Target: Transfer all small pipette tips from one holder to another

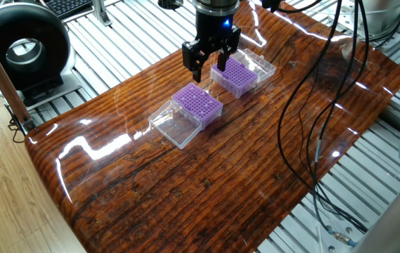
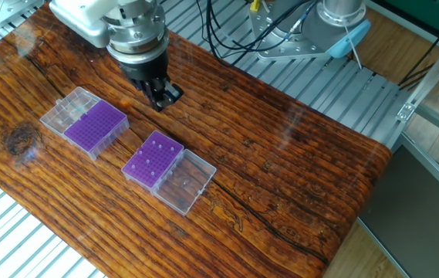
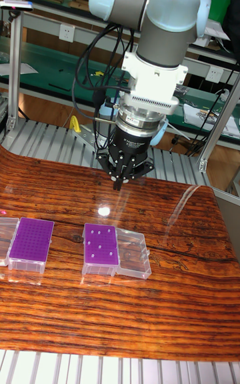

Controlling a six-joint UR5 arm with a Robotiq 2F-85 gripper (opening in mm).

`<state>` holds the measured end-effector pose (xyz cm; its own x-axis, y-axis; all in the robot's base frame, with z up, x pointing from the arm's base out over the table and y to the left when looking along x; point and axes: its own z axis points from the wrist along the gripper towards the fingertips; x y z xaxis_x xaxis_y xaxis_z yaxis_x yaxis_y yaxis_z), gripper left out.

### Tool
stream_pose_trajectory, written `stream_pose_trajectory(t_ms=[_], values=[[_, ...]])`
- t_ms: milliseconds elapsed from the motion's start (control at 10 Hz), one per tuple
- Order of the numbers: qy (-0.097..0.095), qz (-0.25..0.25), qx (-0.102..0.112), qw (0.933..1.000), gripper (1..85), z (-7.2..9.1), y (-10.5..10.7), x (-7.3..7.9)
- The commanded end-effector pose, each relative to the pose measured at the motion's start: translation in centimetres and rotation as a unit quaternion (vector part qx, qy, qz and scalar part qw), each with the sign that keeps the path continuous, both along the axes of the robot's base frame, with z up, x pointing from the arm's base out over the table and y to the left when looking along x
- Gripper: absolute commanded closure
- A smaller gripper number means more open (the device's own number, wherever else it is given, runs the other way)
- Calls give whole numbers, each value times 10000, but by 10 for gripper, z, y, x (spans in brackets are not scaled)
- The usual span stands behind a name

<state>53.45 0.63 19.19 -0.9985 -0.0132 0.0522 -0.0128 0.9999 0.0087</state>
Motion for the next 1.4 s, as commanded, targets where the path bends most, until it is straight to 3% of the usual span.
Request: stream_pose_trajectory(t_ms=[0,200,600,800,1000,1300], values=[[-74,319,209,9992,590,-2,11,6],[-49,450,131,9989,533,-6,6,6],[-110,704,-15,9975,537,-17,1,16],[-216,514,-74,9984,540,-25,0,25],[-237,367,29,9990,547,-29,7,27],[-464,194,264,9984,550,-43,21,43]])
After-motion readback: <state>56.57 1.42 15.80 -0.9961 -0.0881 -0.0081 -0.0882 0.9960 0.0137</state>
